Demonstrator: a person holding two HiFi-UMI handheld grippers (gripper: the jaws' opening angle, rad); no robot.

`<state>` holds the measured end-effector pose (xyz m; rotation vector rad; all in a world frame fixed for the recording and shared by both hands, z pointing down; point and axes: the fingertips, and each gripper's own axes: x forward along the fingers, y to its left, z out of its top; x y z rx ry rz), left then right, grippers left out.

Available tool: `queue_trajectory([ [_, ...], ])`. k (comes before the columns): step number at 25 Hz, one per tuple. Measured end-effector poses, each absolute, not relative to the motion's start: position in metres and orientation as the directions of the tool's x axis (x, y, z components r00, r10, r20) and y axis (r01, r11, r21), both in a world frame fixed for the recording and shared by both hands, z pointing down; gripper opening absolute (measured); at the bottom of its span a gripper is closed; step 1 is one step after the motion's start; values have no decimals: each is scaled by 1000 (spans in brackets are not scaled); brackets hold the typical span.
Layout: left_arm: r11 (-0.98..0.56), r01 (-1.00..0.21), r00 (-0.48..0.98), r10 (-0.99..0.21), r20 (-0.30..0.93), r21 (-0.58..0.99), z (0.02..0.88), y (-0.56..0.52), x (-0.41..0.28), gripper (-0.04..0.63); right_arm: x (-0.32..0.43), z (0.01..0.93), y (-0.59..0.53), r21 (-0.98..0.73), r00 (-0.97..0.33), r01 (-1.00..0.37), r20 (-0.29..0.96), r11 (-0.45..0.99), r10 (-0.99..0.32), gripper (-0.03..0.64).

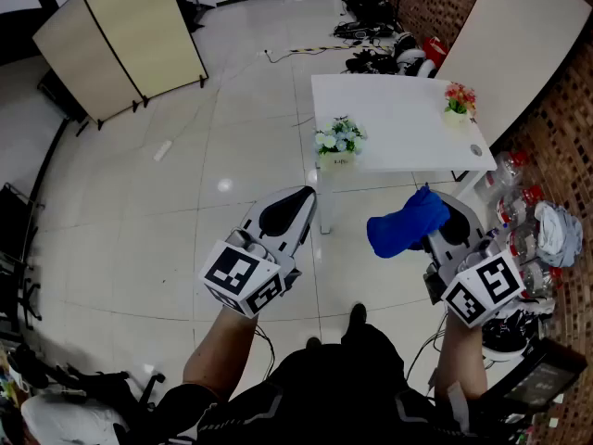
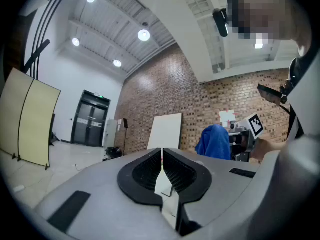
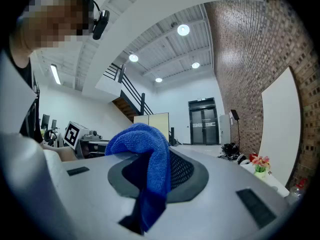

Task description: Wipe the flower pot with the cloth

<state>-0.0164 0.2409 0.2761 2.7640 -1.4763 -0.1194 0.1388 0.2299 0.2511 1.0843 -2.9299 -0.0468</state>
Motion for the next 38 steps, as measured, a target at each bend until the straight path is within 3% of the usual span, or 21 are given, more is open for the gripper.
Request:
queue_trajectory([
  [15, -537, -844, 537, -843, -30, -14, 286, 59, 13, 48, 158, 252, 36, 25, -825, -564, -44, 825, -563, 64],
  [21, -590, -805, 589, -807, 33, -63, 300, 8, 0, 140, 130, 262, -22, 1, -833, -553, -20, 833, -552, 64],
  [23, -612, -789, 612, -791, 24, -51, 305, -10, -10, 145, 118, 264, -41, 4, -827, -562, -9, 827, -562, 64],
  [29, -709, -704, 710, -704, -9, -50, 316, -62, -45, 257, 81, 267, -100, 6, -781, -624, -14, 781, -624, 64],
  [32, -745, -667, 745, -666, -26, -22, 322, -84, -61, 264, 63, 266, -120, 8, -766, -643, -12, 766, -643, 64],
  [34, -779, -626, 780, -626, -18, -20, 328, -95, -64, 336, 57, 266, -129, 9, -757, -653, -16, 757, -653, 64],
  [38, -823, -567, 823, -568, 29, -22, 353, -113, -58, 401, 56, 271, -150, 3, -747, -664, -5, 747, -664, 64],
])
